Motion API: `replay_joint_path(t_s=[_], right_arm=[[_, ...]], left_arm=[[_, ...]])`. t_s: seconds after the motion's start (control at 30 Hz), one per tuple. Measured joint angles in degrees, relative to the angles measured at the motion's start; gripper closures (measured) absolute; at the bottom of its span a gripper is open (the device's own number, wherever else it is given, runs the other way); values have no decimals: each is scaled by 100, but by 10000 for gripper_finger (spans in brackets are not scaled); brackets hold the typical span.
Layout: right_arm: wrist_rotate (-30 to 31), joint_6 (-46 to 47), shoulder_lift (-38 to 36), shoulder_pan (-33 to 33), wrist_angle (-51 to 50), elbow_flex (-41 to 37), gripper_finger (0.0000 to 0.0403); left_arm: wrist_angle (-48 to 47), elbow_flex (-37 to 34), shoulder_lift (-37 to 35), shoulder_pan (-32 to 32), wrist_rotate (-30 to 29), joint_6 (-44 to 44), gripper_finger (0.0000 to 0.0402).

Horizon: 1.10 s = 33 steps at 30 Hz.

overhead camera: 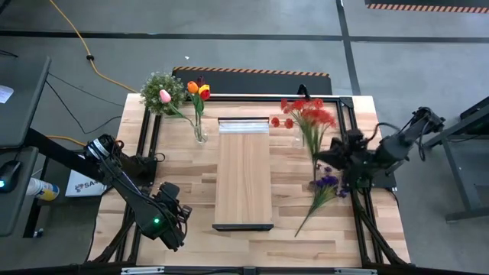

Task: Pick and place flowers into a vace then onto a shelf
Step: Put the orange flowers into the right transparent vase

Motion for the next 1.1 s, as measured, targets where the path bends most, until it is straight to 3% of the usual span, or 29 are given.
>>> replay_joint_path(t_s=[0.43, 0.67, 0.87, 1.1], right_arm=[[1550, -3008, -1356, 2, 324, 7, 403], [2687, -4277, -1735, 2, 322, 7, 403], [3624, -4780, -1753, 2, 240, 7, 403], [4433, -4464, -1751, 2, -625, 4, 403]], left_arm=[[83, 0, 0, 2, 1, -18, 316], [83, 0, 0, 2, 1, -18, 316], [87, 0, 0, 2, -28, -20, 316], [87, 0, 0, 2, -35, -22, 316]])
